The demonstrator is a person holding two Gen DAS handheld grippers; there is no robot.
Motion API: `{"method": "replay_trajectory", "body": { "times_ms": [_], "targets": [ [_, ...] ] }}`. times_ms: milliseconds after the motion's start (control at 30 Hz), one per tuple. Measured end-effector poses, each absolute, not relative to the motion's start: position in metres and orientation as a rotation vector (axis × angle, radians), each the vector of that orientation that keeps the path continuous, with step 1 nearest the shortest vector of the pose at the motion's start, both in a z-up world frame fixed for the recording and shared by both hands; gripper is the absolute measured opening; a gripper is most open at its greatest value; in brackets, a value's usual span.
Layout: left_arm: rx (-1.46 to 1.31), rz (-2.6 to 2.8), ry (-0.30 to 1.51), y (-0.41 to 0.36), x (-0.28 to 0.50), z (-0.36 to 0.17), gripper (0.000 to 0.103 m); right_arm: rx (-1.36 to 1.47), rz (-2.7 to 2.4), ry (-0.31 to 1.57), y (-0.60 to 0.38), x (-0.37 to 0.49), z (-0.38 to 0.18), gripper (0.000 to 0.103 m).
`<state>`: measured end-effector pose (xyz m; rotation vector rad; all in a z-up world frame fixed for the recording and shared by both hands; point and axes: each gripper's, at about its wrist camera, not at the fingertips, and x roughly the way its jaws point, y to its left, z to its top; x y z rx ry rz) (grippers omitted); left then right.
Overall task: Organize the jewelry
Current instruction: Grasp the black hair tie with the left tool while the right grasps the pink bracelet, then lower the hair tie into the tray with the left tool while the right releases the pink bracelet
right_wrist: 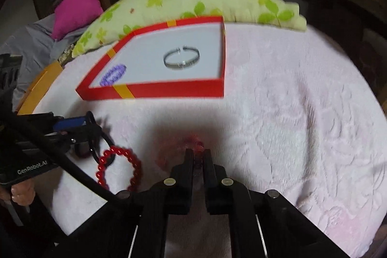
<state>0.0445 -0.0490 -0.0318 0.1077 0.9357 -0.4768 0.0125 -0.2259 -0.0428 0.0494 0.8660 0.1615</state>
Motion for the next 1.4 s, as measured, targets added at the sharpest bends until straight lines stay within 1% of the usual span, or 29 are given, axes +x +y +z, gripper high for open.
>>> {"method": "replay_trajectory", "body": {
  "times_ms": [200, 367, 1100, 1400],
  "targets": [
    [0.102, -0.482, 0.884, -0.047, 0.042, -0.018, 0.024, 0.071, 0.167, 0.778, -0.225, 0.006, -0.025, 0.008],
    [0.079, -0.476, 0.86, -0.038, 0.041, -0.007, 0.024, 0.111, 0.181, 0.74, -0.223, 0.006, -0.015, 0.008],
    [0.081, -0.442, 0.81, -0.025, 0.036, 0.014, 0.024, 0.123, 0.286, 0.692, -0.184, 0.004, 0.005, 0.008],
    [0.06, -0.406, 0.781, -0.011, 0.049, 0.029, 0.024, 0.12, 0.313, 0.653, -0.178, 0.025, 0.029, 0.008]
  ]
}}
